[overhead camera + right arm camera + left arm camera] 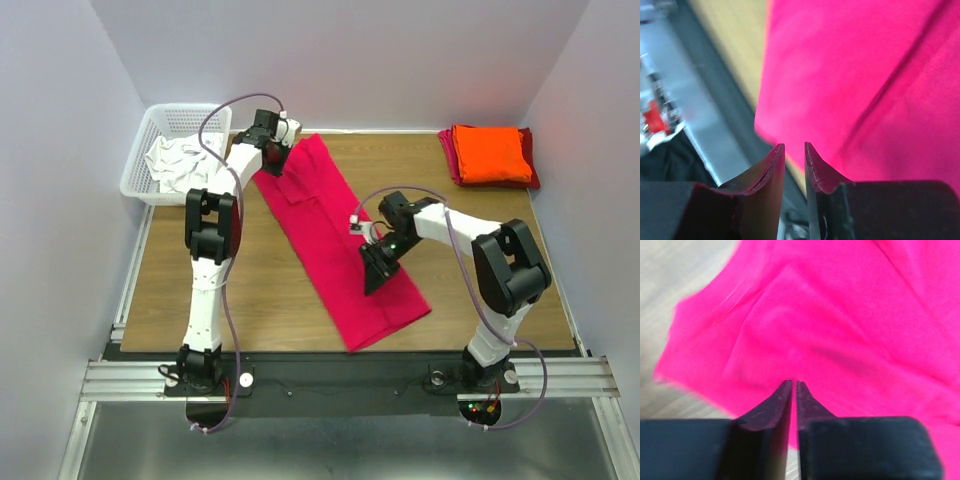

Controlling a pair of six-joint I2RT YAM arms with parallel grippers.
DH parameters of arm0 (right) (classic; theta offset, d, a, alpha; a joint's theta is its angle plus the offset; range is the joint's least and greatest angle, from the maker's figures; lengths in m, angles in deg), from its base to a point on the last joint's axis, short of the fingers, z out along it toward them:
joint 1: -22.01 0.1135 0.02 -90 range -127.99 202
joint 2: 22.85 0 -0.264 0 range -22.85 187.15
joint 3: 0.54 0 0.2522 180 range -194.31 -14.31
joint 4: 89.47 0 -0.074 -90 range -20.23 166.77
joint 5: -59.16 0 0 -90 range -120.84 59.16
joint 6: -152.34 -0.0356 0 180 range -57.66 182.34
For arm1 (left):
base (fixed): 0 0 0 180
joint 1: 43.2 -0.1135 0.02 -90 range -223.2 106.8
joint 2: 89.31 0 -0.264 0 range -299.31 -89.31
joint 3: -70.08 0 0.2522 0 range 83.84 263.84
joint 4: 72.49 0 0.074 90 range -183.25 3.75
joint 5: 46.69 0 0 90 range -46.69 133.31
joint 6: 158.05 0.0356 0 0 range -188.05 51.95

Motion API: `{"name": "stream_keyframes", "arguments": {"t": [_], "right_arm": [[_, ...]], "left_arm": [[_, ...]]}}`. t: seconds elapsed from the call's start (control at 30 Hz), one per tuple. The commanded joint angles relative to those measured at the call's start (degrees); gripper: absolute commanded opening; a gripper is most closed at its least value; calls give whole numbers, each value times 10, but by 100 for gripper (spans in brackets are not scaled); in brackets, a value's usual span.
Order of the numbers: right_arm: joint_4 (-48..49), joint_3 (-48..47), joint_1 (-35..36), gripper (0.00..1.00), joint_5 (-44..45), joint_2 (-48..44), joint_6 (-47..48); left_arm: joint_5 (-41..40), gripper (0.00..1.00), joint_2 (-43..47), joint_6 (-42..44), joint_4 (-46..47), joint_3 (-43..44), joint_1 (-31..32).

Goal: Fold and stack the t-shirts
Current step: Fold the tshirt

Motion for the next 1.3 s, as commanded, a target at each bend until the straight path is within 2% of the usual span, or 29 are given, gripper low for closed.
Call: {"name": "stream_keyframes", "arguments": {"t": [0.0, 0.17, 0.37, 0.47, 0.7, 0.83, 0.93, 1.1, 1.27], "right_arm": [[-35, -89, -4, 29, -71, -45, -6], [-7, -75, -17, 30, 11, -43, 22], [78, -9, -16, 29, 40, -10, -3], [115, 23, -15, 29, 29, -1, -28], [194, 92, 26, 27, -22, 22, -107], [224, 92, 97, 30, -44, 41, -145], [225, 78, 123, 35, -87, 54, -164], [211, 17, 97, 42, -120, 21, -173], [209, -104, 8, 44, -109, -5, -181]], "left_arm": [[42, 24, 125, -25, 50, -32, -4], [80, 26, 228, -58, 107, -206, -3], [89, 25, 221, -75, 109, -278, -3], [106, 25, 201, -75, 108, -274, -3], [134, 22, 104, -67, 69, -192, -2], [157, 19, 69, -59, 56, -159, 14], [159, 19, 48, -50, 42, -124, 29], [166, 20, 68, -44, 48, -106, 34], [176, 27, 157, -32, 70, -157, 25]]}}
